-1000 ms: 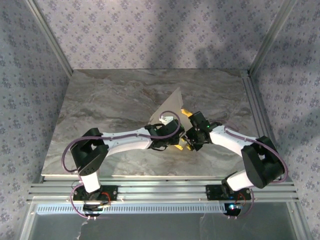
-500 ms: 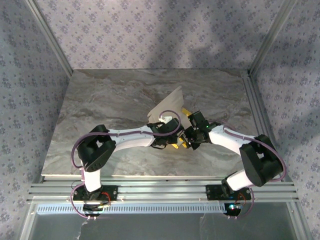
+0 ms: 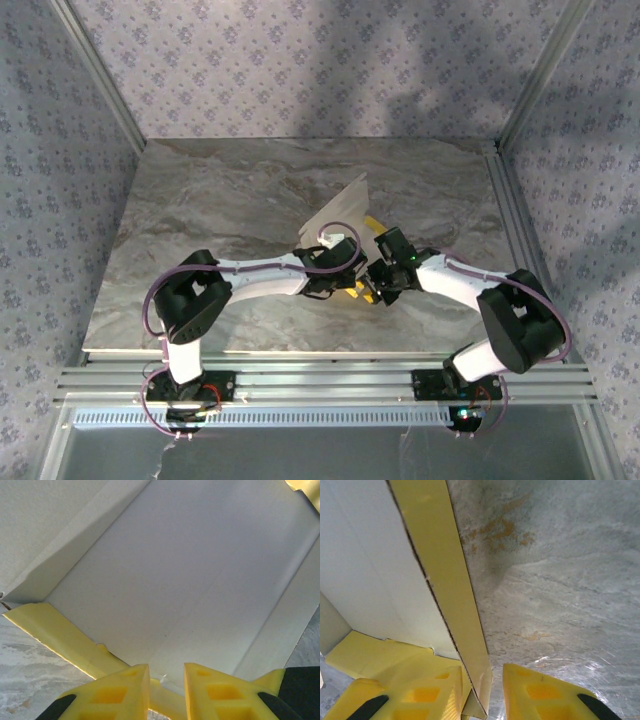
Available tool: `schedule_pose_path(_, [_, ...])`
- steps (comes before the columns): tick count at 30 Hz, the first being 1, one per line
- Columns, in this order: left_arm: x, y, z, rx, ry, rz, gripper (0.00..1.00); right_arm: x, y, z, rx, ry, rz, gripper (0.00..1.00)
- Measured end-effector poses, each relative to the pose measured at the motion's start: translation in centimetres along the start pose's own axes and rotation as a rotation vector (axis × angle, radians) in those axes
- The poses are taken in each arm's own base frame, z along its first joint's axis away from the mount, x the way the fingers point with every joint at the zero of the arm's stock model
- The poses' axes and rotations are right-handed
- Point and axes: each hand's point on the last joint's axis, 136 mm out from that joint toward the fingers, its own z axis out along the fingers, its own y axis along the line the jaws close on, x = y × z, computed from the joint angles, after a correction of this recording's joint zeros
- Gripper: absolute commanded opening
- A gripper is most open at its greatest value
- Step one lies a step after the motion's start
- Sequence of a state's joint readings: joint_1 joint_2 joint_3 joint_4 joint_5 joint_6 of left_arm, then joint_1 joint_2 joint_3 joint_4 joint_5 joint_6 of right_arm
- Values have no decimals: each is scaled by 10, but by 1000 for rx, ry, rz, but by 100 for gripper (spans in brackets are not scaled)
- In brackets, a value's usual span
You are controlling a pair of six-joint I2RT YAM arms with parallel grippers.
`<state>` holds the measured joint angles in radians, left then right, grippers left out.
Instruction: Fold the paper box
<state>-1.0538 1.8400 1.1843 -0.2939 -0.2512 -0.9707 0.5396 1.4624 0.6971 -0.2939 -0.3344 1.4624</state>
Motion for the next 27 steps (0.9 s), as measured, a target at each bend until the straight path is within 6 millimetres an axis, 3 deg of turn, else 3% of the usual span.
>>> schedule_pose_path(27, [1, 0, 0, 6, 1, -1, 15, 7, 3, 4, -4, 29, 56, 22])
